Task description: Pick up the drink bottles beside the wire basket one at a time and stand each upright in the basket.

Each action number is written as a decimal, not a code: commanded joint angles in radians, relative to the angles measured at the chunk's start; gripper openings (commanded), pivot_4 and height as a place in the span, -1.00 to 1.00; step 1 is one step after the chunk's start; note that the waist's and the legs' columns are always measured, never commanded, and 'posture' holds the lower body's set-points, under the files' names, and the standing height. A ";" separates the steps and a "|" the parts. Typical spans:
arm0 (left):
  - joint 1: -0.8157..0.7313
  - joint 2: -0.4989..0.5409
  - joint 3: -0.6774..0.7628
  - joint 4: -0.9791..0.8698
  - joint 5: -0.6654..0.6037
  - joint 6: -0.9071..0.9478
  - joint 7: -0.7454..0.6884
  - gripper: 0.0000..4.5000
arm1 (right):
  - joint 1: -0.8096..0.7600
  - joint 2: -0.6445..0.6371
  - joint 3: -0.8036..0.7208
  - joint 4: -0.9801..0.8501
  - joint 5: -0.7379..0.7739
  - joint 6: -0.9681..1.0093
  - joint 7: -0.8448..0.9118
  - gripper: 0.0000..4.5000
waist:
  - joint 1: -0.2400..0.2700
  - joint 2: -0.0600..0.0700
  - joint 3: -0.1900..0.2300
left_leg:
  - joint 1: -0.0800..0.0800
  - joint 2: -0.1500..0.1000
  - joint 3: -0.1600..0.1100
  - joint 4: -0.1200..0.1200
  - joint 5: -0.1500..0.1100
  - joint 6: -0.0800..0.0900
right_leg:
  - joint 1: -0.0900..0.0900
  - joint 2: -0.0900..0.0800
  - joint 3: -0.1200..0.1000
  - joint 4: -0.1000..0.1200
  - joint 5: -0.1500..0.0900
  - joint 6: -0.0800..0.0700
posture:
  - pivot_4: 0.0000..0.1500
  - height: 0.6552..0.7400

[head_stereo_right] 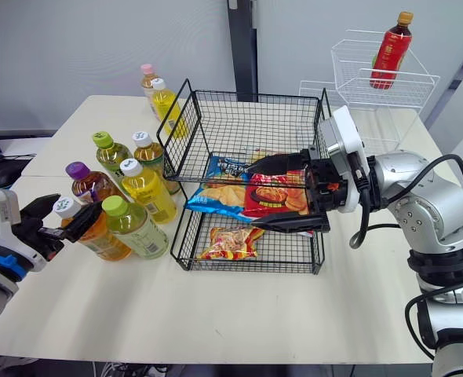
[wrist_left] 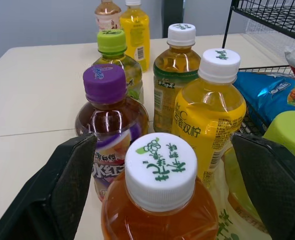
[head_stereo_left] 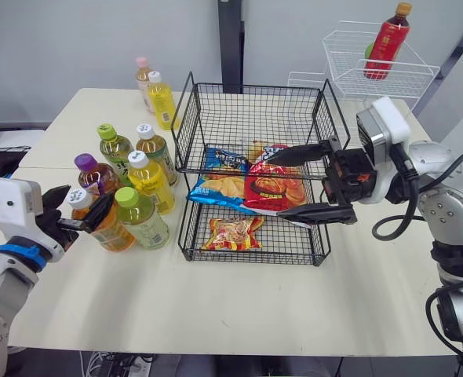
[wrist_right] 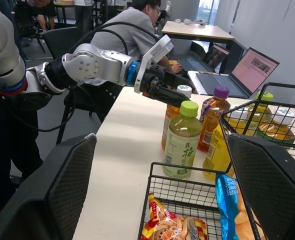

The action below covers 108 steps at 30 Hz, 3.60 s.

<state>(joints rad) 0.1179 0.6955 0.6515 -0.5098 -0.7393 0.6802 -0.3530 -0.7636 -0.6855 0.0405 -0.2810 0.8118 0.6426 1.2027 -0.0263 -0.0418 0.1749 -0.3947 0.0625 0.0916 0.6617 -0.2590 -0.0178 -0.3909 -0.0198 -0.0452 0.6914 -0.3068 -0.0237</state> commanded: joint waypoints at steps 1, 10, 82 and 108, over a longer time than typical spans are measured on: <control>-0.023 -0.002 -0.002 -0.012 0.010 -0.032 -0.013 0.45 | -0.028 -0.006 -0.035 -0.021 0.009 -0.005 -0.002 1.00 | 0.000 0.000 0.000 | 0.000 0.000 0.000 0.000 0.000 0.000 | 0.000 0.000 0.000 0.000 0.000 0.000 | 1.00 1.00; 0.007 0.022 0.091 -0.026 -0.018 -0.028 -0.053 -0.40 | -0.020 -0.011 -0.038 -0.017 -0.008 -0.018 -0.001 1.00 | -0.002 0.000 0.000 | 0.000 0.000 0.000 0.000 0.000 0.000 | 0.000 0.000 0.000 -0.001 0.000 0.000 | 1.00 1.00; -1.951 -0.508 -0.575 1.783 0.559 -0.551 -0.574 0.28 | 0.663 -0.249 -0.720 -0.593 0.410 0.090 -0.878 1.00 | 0.024 -0.004 0.007 | -0.021 -0.004 0.003 0.006 0.005 -0.006 | -0.024 0.003 0.007 0.007 -0.001 0.004 | 1.00 1.00; -1.475 -0.055 -0.533 0.950 0.456 -0.050 -0.821 0.98 | 0.409 -0.324 -0.436 -0.373 0.280 0.045 -0.676 1.00 | 0.018 -0.002 0.006 | -0.020 -0.002 0.000 0.018 0.005 -0.006 | -0.020 0.004 0.006 0.017 -0.001 0.004 | 1.00 1.00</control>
<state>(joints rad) -1.3602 0.6039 0.0851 0.5526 -0.2502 0.5846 -1.1932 -0.3214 -0.9851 -0.4042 -0.6646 1.0970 0.7037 0.4759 -0.0085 -0.0435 0.1806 -0.4144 0.0606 0.0912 0.6799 -0.2545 -0.0235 -0.4113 -0.0161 -0.0387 0.7091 -0.3078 -0.0201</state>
